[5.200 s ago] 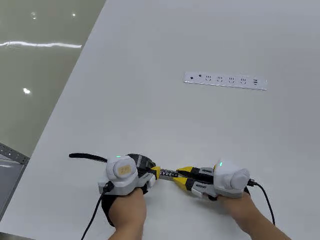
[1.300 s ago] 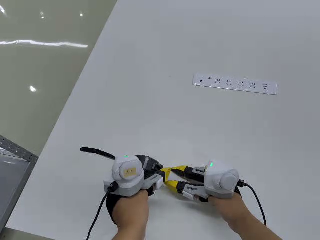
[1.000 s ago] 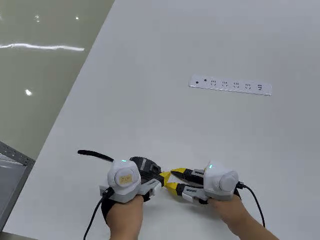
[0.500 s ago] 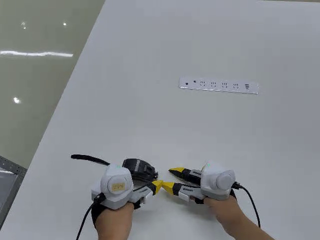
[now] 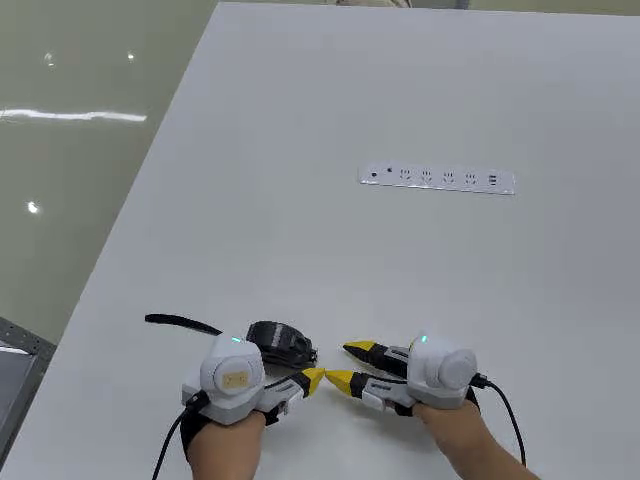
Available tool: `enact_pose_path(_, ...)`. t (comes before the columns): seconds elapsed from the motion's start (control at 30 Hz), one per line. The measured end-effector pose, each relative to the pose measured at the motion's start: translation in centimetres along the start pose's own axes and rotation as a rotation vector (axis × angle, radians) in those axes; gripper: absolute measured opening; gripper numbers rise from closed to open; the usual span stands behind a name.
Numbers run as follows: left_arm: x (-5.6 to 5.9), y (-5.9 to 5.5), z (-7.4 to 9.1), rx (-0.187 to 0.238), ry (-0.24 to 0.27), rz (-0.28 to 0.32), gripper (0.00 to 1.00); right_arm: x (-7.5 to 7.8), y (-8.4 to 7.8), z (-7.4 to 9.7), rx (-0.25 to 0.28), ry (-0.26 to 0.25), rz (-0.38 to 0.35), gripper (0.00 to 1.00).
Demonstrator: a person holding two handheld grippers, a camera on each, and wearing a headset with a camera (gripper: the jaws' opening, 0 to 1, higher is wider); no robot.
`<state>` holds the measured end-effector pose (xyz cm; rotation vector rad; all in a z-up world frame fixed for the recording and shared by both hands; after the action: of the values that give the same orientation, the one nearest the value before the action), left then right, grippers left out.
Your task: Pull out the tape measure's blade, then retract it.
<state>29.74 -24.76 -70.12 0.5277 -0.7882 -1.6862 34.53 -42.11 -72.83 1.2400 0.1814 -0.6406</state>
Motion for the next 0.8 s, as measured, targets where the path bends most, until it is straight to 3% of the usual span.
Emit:
enact_pose_path(0.23,-0.2,-0.4,0.8,0.008,-0.020,-0.007,0.78,-0.5,0.0,1.4,0.014,-0.041,0.011,0.33)
enact_pose_path(0.3,-0.2,-0.5,1.1,0.010,-0.032,-0.030,0.78,-0.9,0.0,1.8,0.012,-0.050,0.019,0.33)
enact_pose_path(0.8,-0.4,-0.8,2.9,0.042,-0.139,-0.044,0.80,-2.3,0.6,3.8,0.050,-0.093,0.025,0.33)
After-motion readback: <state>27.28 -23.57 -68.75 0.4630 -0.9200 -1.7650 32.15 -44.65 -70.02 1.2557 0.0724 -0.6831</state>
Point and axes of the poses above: the centre of the closed fingertips' face, and the gripper's own axes: z roughly backward along the fingers, x roughly to its right, y roughly out of its top, the point moved 8 cm from there along z, roughly backward along the fingers, and after that the axes turned 6 degrees about -z, right-handed, at the moved point
